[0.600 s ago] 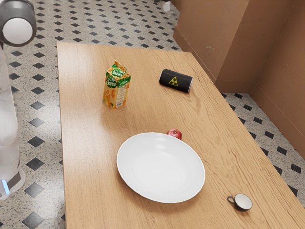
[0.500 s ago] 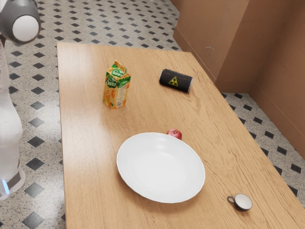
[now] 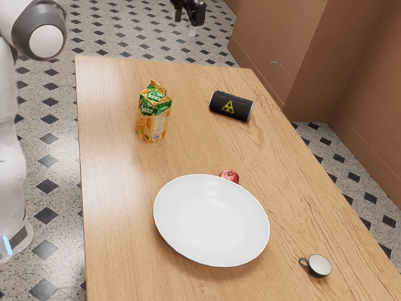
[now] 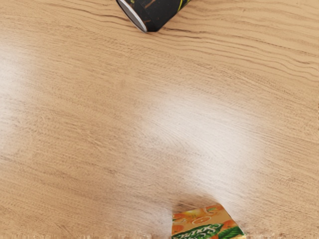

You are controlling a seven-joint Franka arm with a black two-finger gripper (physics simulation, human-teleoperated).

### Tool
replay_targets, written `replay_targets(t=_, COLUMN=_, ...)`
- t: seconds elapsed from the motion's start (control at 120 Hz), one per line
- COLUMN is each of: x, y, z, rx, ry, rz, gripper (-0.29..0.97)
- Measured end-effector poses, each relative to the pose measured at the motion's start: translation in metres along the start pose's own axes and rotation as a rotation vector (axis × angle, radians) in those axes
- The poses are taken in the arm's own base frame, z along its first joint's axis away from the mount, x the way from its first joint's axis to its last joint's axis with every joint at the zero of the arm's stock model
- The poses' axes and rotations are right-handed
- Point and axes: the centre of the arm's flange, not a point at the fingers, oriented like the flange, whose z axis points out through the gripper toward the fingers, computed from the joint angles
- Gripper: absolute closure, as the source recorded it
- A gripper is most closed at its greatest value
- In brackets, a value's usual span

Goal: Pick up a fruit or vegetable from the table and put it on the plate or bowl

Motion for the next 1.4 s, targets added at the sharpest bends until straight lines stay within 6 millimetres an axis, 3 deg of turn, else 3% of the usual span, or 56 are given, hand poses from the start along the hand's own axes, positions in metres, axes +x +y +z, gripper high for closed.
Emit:
replay_targets(t=0.167, x=-0.002, y=0.096, z=0.04, rx=0.063, ry=-0.08, rz=-0.018, gripper=0.02)
replay_targets(t=0.308, x=-0.003, y=0.227, z=0.076, rx=0.078, ry=-0.105, rz=-0.04, gripper=0.02)
replay_targets(t=0.383, x=-0.013, y=0.297, z=0.085, rx=0.084, ry=-0.101, rz=-0.054, gripper=0.02)
replay_targets(t=0.442, x=-0.017, y=0.332, z=0.098, rx=0.069, ry=-0.12, rz=-0.098, gripper=0.02)
replay_targets(t=0.492, x=-0.005, y=0.328, z=0.104, rx=0.055, ry=-0.127, rz=-0.2, gripper=0.02)
replay_targets(t=0.6, x=0.027, y=0.262, z=0.114, rx=0.054, ry=-0.132, rz=-0.49, gripper=0.02)
replay_targets(t=0.642, x=0.033, y=0.25, z=0.121, rx=0.059, ry=-0.141, rz=-0.567, gripper=0.02)
replay_targets(t=0.825, x=0.042, y=0.293, z=0.167, rx=0.132, ry=-0.148, rz=-0.709, gripper=0.02)
replay_targets(t=1.05, x=0.046, y=0.309, z=0.182, rx=0.156, ry=-0.129, rz=-0.844, gripper=0.02)
replay_targets(t=1.217, x=0.038, y=0.348, z=0.195, rx=0.171, ry=-0.102, rz=-0.866, gripper=0.02)
replay_targets(t=1.4, x=0.037, y=0.341, z=0.24, rx=0.154, ry=-0.104, rz=-0.934, gripper=0.02)
